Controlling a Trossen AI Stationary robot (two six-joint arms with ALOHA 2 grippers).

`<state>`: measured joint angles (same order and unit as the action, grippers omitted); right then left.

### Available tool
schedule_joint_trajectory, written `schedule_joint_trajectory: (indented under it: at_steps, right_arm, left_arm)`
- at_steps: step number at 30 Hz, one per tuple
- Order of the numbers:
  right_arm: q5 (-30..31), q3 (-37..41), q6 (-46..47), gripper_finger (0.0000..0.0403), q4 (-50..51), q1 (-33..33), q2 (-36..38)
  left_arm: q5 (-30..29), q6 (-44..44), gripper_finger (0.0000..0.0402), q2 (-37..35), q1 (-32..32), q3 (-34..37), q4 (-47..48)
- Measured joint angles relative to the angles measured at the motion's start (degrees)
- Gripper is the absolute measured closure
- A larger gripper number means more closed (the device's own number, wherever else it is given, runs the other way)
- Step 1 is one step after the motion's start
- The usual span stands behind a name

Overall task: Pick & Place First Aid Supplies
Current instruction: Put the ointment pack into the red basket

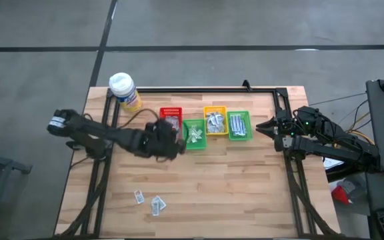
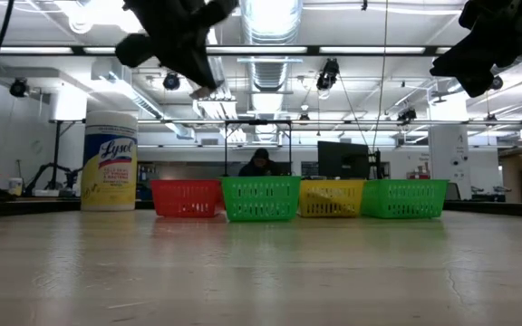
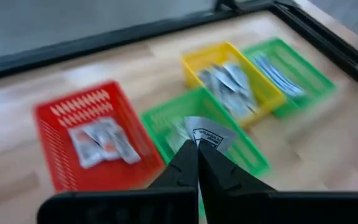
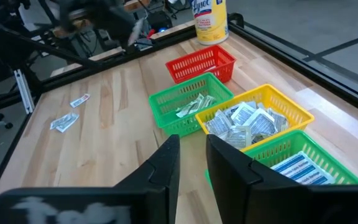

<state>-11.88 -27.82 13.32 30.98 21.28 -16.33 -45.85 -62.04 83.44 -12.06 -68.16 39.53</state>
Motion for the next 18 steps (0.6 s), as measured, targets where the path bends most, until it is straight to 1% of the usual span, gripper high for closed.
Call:
schedule_joint_trajectory:
  at_steps: [9,13,18]
  right_arm:
    - [0.0,0.0,-0.02,0.0319,0.0,0.0,0.0]
    - [0.0,0.0,-0.02,0.0327,0.0,0.0,0.01]
    - [0.0,0.01,-0.02,0.0334,0.0,0.0,0.0]
  left_arm:
    - [-0.35,0.46,0.0401,0.17,13.51,-0.06,-0.55]
    - [-0.18,0.14,0.0401,1.23,17.49,-0.06,-0.89]
    - [1.52,-3.45,0.0401,4.49,20.39,-0.06,-1.86]
